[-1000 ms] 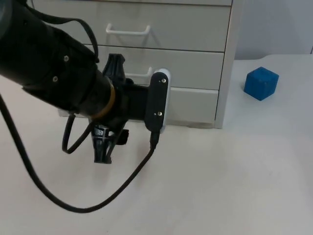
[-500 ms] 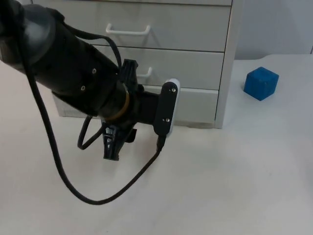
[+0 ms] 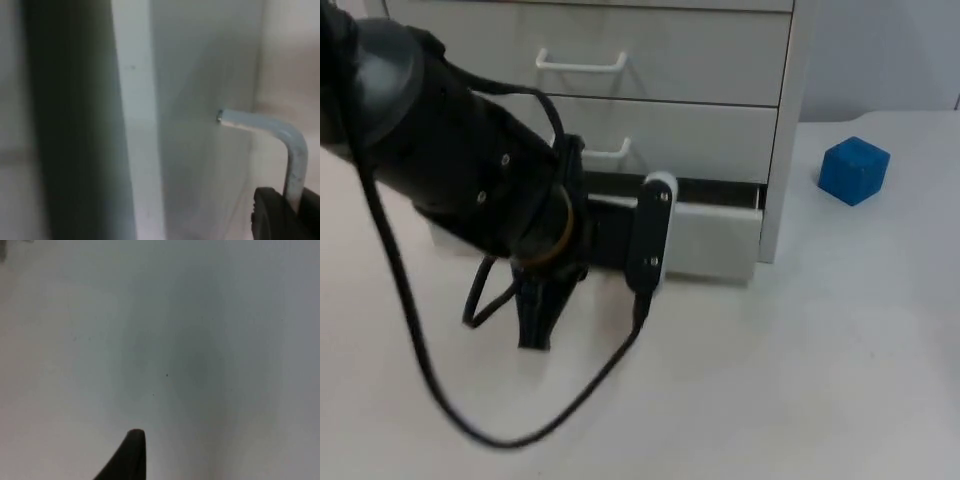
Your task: Open the drawer with the left hand, place the block into the drawer with the right hand, then close the drawer with the left hand.
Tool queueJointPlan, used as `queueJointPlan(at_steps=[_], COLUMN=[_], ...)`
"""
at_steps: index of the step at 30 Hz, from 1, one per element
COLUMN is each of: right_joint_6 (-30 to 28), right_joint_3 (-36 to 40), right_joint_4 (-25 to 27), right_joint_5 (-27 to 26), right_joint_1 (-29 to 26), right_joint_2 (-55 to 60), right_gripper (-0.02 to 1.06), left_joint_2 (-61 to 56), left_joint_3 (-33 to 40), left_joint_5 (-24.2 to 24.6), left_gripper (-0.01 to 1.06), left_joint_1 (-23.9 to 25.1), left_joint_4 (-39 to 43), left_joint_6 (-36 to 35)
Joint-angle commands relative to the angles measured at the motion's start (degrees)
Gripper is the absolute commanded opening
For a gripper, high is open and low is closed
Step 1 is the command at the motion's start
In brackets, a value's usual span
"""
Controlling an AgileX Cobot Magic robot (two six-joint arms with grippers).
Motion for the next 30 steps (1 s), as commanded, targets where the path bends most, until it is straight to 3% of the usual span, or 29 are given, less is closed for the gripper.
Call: queueJointPlan(at_steps=[1, 8, 21, 24, 28, 29, 30], right_joint_6=[0.24, 0.51, 0.51, 0.51, 0.51, 0.51, 0.51], right_joint_3=[0.10, 0.10, 0.10, 0.10, 0.10, 0.10, 0.10], right_joint_4=[-0.22, -0.22, -0.22, -0.22, -0.25, -0.25, -0.25], right_joint_5=[-0.32, -0.43, -0.65, -0.78, -0.87, -0.87, -0.87], right_joint_1=[-0.26, -0.26, -0.26, -0.26, -0.26, -0.26, -0.26], right_joint_2=[-0.11, -0.11, -0.11, -0.11, -0.11, -0.11, -0.11], right_gripper=[1.05, 1.05, 1.05, 1.05, 1.05, 1.05, 1.05], left_joint_2=[-1.02, -8.31, -8.85, -8.85, -9.93, -9.93, -10.50], left_joint_3=[4.18, 14.38, 16.25, 16.25, 16.25, 16.25, 16.14], left_joint_5=[-1.38, -1.09, -2.27, -2.27, -2.27, -2.27, -2.27], left_gripper=[0.00, 0.00, 0.01, 0.09, 0.41, 0.41, 0.49], left_joint_1=[-2.28, -10.96, -12.07, -12.07, -12.07, -12.07, -12.07], left_joint_4=[-4.34, -12.25, -13.45, -13.30, -13.08, -13.08, -13.08], left_joint_6=[-1.01, -1.01, -1.01, -1.01, -1.01, -1.01, -1.01])
